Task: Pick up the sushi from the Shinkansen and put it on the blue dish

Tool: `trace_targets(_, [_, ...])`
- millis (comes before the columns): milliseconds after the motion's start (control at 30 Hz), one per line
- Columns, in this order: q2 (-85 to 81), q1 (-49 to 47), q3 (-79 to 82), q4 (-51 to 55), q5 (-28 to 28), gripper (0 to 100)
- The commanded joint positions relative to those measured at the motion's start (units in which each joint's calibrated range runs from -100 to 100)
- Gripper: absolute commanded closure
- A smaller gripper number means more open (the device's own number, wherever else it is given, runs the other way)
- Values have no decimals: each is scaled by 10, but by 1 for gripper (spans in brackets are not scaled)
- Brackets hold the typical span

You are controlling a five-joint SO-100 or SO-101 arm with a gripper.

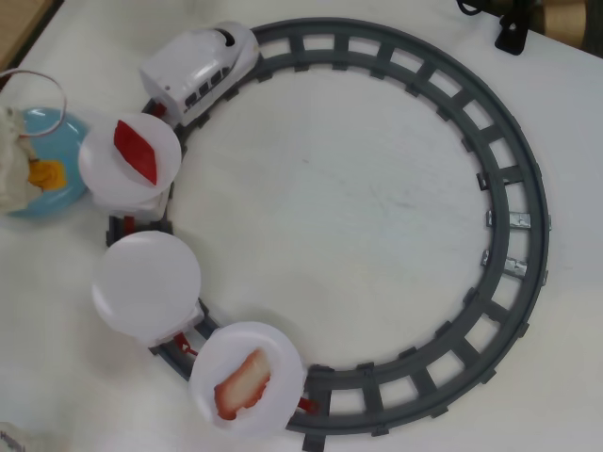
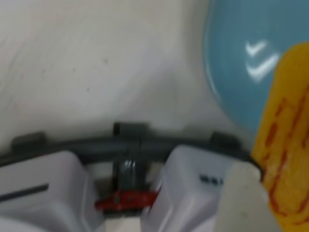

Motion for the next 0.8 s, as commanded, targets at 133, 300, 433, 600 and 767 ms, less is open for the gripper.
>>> trace_targets(133, [112, -19, -164, -5, -3, 97])
trace_targets(300, [202, -19, -249, -5, 0, 97])
trace_targets(433, [266, -29, -314, -4, -1, 97])
trace_targets(600, [320, -40, -375, 1, -3, 97])
trace_targets(767, [329, -40, -384, 8, -3, 84])
